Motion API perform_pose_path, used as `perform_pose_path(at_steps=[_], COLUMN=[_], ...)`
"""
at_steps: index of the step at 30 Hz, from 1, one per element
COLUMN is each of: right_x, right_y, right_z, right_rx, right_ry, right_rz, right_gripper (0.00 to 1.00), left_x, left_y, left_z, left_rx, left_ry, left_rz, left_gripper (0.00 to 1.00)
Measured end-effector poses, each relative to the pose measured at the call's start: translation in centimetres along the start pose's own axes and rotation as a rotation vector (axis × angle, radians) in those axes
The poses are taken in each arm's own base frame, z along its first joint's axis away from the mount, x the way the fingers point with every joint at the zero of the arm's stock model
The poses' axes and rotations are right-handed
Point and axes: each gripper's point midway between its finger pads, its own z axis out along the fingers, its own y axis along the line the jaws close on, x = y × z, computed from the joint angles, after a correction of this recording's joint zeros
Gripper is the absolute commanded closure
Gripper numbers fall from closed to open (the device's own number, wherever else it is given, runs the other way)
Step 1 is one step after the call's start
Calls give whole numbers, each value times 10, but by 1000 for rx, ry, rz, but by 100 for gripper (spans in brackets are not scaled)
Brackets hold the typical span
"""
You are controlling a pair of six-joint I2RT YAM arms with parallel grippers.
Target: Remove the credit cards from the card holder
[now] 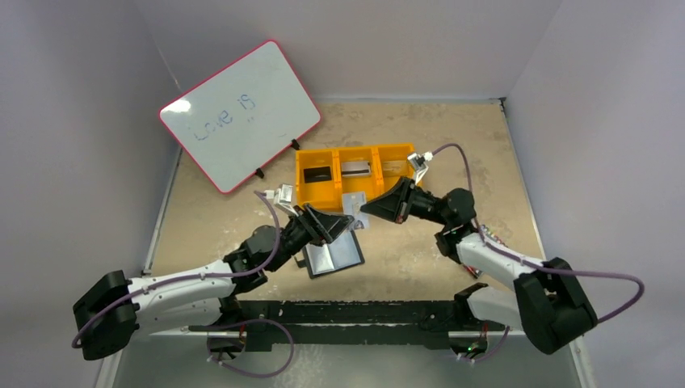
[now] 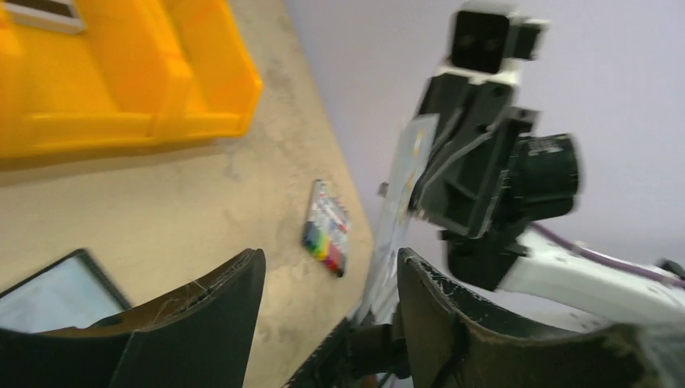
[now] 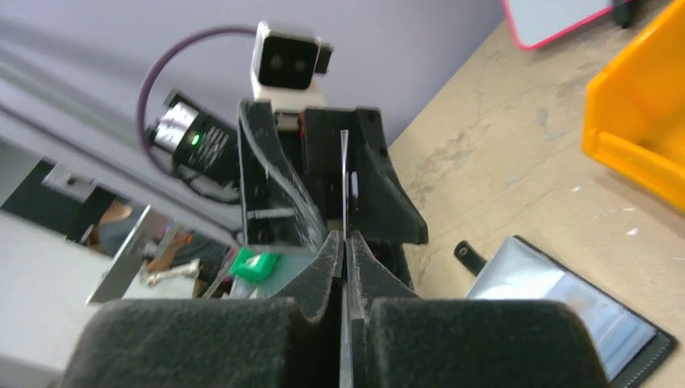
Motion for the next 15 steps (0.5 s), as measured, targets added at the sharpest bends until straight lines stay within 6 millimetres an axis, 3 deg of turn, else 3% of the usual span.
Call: perform_pose_path(at_steps=[5,9,15], right_x=[-42,-80,-98], right_y=[-22,-45,-98], right_z=[5,-11,-31], right_rx=[247,480,735], right_ry=[-105,-197,-70], right_rz=[-188,-438,-755], right_gripper=[100,100,100], left_x=[-10,-29,-29], left_y=[33,48,71], left_z=[-5,-23,-39], left_rx=[-239,-345,-433], left_ry=[-11,-75,-79], left_rz=[66,85,107], left_gripper=[32,29,29])
